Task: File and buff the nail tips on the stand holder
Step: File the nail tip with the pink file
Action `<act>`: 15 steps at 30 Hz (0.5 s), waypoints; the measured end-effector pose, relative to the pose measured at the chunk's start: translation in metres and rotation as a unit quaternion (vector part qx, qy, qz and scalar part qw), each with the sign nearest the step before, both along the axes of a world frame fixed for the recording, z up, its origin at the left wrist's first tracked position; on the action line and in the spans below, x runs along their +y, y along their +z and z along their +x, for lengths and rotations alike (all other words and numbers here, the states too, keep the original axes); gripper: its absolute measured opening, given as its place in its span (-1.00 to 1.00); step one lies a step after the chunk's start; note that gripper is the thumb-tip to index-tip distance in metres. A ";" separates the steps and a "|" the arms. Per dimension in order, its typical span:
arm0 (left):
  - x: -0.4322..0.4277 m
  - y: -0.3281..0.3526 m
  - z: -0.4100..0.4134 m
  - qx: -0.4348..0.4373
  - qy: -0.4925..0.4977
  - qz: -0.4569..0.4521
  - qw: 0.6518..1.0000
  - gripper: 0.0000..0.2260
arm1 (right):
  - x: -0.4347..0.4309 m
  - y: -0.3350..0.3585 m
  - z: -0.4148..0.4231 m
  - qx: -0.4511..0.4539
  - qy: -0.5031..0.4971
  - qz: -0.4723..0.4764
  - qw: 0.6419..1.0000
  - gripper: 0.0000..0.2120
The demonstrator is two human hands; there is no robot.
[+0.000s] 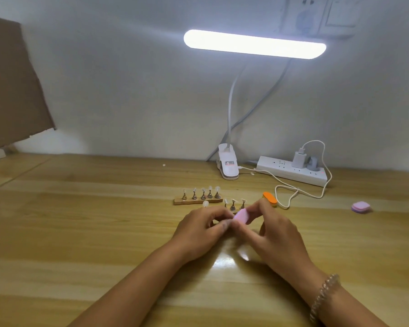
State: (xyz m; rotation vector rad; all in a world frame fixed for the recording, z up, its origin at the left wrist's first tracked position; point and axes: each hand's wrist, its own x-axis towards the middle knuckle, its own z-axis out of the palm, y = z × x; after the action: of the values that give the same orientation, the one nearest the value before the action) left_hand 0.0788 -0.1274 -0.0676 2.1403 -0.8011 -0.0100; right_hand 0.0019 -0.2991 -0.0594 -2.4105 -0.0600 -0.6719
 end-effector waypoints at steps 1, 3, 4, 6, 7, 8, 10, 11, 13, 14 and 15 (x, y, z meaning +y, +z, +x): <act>0.000 0.000 0.000 0.003 -0.003 -0.002 1.000 -0.86 | 0.002 -0.001 -0.001 0.000 0.016 -0.016 1.000 -0.64; 0.000 0.000 0.000 0.004 -0.002 -0.001 1.000 -0.85 | 0.003 -0.001 -0.002 0.006 0.024 -0.007 1.000 -0.66; 0.000 0.000 0.000 -0.002 0.003 0.004 1.000 -0.86 | 0.001 -0.001 0.000 0.005 0.012 0.009 1.000 -0.68; -0.001 0.000 -0.001 -0.011 0.007 0.014 1.000 -0.88 | -0.001 0.000 0.002 0.003 -0.008 0.010 1.000 -0.71; -0.001 0.000 -0.001 -0.011 0.005 0.015 1.000 -0.88 | 0.000 -0.001 0.001 0.001 0.001 -0.012 1.000 -0.69; 0.000 0.000 0.000 -0.010 0.002 0.014 1.000 -0.87 | 0.002 -0.001 0.000 -0.001 0.016 -0.034 0.999 -0.66; -0.001 0.001 0.000 -0.010 0.001 0.011 1.000 -0.86 | 0.004 -0.001 -0.001 0.001 0.026 -0.034 0.999 -0.62; -0.001 0.001 0.000 -0.013 0.004 0.012 1.000 -0.87 | 0.002 0.000 0.000 -0.001 0.014 -0.014 1.000 -0.64; -0.001 0.000 -0.001 -0.018 0.008 0.018 1.000 -0.89 | -0.001 0.000 0.002 -0.003 -0.014 0.009 1.000 -0.69; 0.000 -0.001 -0.001 -0.018 0.007 0.021 1.000 -0.89 | -0.001 0.000 0.002 -0.002 -0.007 -0.004 1.000 -0.68; 0.000 -0.001 -0.001 -0.018 0.005 0.022 1.000 -0.88 | 0.001 -0.001 0.000 -0.001 0.008 -0.021 1.000 -0.66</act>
State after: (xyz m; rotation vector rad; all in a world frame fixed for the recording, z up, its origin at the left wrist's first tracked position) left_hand 0.0779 -0.1277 -0.0686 2.1916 -0.8184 0.0150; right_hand 0.0021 -0.2984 -0.0603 -2.4476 -0.0959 -0.6718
